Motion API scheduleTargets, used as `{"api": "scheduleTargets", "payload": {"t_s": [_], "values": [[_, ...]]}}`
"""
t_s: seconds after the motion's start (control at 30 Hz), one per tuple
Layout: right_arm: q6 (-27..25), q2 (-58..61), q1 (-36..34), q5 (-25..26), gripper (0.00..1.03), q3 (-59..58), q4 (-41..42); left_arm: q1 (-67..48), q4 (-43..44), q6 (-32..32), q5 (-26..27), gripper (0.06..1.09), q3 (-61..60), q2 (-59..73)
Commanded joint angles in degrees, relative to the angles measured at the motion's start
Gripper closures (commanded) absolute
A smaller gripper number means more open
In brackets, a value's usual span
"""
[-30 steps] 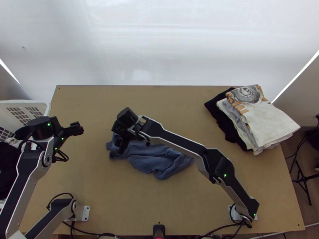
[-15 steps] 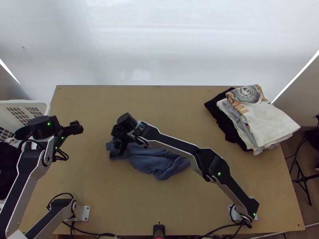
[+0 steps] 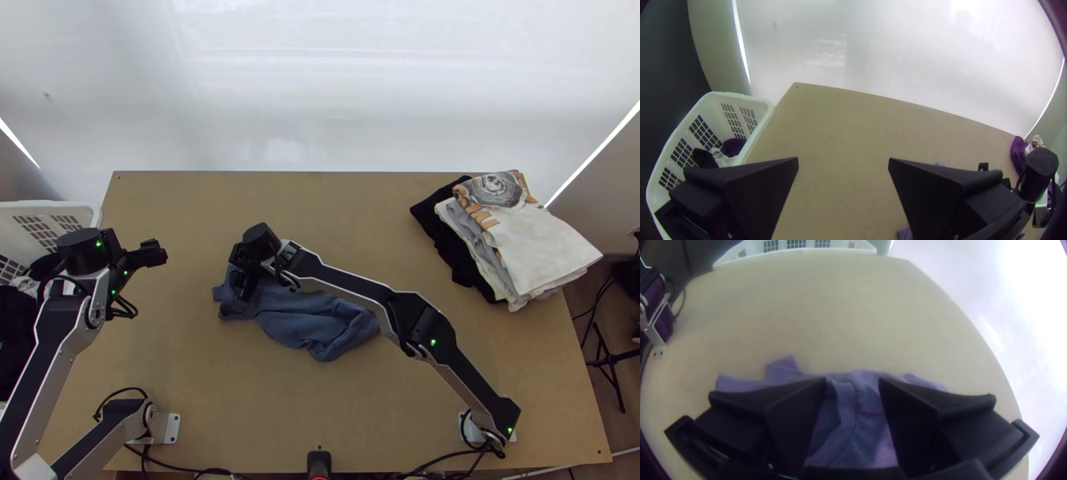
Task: Fold the t-shirt
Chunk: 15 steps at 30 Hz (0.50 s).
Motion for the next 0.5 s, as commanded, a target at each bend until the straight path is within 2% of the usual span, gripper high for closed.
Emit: {"api": "scheduleTargets", "payload": {"t_s": [0.0, 0.03, 0.1, 0.2, 0.33, 0.47], "values": [[1.05, 0.81, -0.48, 0.05, 0.68, 0.35, -0.37, -0.05, 0.71, -0.01, 0.02, 0.1, 1.16, 1.85], [2.9, 0.37, -0.66, -0.03, 0.69, 0.53, -2.31, -0.05, 0.8, -0.01, 0.02, 0.1, 1.25, 2.12], [5.8, -0.42, -1.28, -2.49, 1.01, 3.16, -9.95, -0.05, 1.06, -0.01, 0.02, 0.1, 1.6, 2.47], [10.46, -4.2, -3.12, -8.56, 1.0, 1.67, -14.96, -0.14, 1.59, -0.01, 0.02, 0.1, 1.78, 3.0], [15.38, -13.6, -6.46, -13.13, 1.0, -5.54, -15.67, -0.14, 2.2, -0.19, 0.02, 0.1, 2.39, 3.96], [16.7, -22.83, -9.71, -14.36, 1.0, -12.83, -17.43, -0.23, 3.08, -0.36, 0.02, 0.1, 3.18, 4.75]]}}
